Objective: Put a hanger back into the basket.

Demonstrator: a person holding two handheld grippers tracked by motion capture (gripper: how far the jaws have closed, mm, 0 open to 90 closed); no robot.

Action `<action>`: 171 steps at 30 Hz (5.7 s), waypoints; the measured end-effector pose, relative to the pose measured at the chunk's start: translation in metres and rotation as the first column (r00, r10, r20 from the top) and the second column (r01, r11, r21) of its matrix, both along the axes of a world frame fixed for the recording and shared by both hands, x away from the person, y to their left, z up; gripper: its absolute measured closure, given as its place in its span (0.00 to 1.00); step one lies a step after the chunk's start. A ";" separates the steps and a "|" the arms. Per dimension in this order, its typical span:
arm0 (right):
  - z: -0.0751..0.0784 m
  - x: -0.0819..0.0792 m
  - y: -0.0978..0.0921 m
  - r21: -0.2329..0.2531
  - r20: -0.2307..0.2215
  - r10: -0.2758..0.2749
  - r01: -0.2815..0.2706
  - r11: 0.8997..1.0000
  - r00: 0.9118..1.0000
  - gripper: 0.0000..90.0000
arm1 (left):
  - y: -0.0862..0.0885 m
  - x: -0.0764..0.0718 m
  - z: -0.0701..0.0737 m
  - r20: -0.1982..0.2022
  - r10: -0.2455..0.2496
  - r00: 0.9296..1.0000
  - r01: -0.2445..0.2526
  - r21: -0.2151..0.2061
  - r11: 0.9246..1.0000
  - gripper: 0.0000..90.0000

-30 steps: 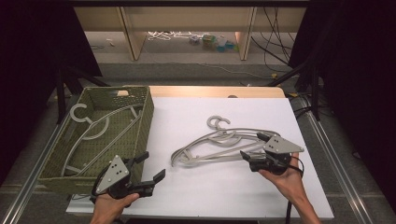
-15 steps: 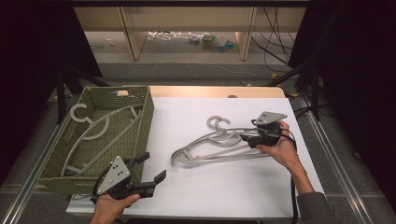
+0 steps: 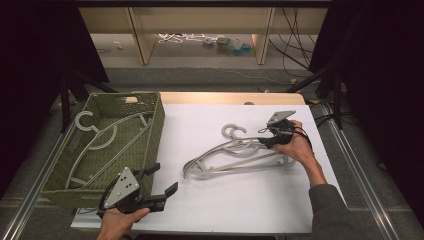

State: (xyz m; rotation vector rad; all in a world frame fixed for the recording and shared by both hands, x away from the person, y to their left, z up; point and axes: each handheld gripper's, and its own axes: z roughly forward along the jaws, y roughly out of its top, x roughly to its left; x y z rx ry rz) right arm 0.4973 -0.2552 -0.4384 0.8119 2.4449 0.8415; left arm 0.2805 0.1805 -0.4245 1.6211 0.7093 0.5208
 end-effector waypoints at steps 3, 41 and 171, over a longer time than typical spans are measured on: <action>-0.004 0.009 0.002 -0.020 -0.011 0.015 -0.015 1.000 1.000 0.44 | 0.000 0.000 0.000 0.000 0.001 1.000 -0.001 0.000 1.000 0.20; -0.024 0.041 0.020 -0.271 -0.153 0.271 -0.304 0.913 0.950 0.83 | -0.001 0.000 -0.001 -0.014 0.001 1.000 -0.001 0.007 1.000 0.21; 0.050 -0.176 0.030 0.338 0.331 -0.067 -0.052 0.940 0.941 0.25 | -0.064 0.083 0.045 -0.285 -0.147 0.947 0.223 0.255 0.941 0.91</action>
